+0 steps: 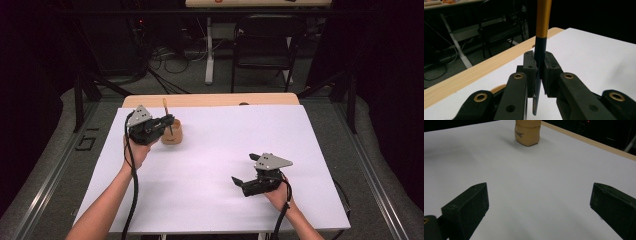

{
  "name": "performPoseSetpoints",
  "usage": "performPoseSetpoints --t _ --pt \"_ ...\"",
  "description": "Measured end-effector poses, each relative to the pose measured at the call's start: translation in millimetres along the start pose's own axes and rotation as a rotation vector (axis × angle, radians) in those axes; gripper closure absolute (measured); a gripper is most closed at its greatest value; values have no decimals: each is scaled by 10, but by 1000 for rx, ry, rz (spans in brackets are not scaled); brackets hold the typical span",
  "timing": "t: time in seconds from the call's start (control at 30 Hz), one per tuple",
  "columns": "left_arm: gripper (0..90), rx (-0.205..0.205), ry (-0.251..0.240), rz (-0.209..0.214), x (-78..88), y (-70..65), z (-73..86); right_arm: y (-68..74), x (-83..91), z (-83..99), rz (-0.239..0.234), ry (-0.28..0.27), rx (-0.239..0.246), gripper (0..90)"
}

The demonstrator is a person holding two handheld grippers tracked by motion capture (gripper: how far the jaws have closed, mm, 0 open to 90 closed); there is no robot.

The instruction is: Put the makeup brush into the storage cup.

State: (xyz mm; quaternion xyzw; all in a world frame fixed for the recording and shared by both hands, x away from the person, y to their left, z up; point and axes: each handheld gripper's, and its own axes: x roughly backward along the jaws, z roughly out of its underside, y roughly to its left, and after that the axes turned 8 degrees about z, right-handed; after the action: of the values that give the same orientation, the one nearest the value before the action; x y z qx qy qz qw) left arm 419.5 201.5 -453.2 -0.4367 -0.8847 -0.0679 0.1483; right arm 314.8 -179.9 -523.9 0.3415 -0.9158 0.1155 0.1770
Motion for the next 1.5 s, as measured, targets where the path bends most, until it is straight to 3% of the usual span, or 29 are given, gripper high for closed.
performPoseSetpoints --t 0.13,0.4,1.03,1.5 --pt "824 0 -4 -20 -26 41 -19 6 19 -9 -12 -17 10 12" --pt "823 -7 -8 -43 -75 90 -46 -27 25 -5 -50 -24 -20 0" --pt "822 13 -23 -86 -206 210 27 -34 32 -6 -30 -18 -5 0" --pt "820 29 14 -109 -344 278 122 -28 28 -6 -23 -5 7 0"
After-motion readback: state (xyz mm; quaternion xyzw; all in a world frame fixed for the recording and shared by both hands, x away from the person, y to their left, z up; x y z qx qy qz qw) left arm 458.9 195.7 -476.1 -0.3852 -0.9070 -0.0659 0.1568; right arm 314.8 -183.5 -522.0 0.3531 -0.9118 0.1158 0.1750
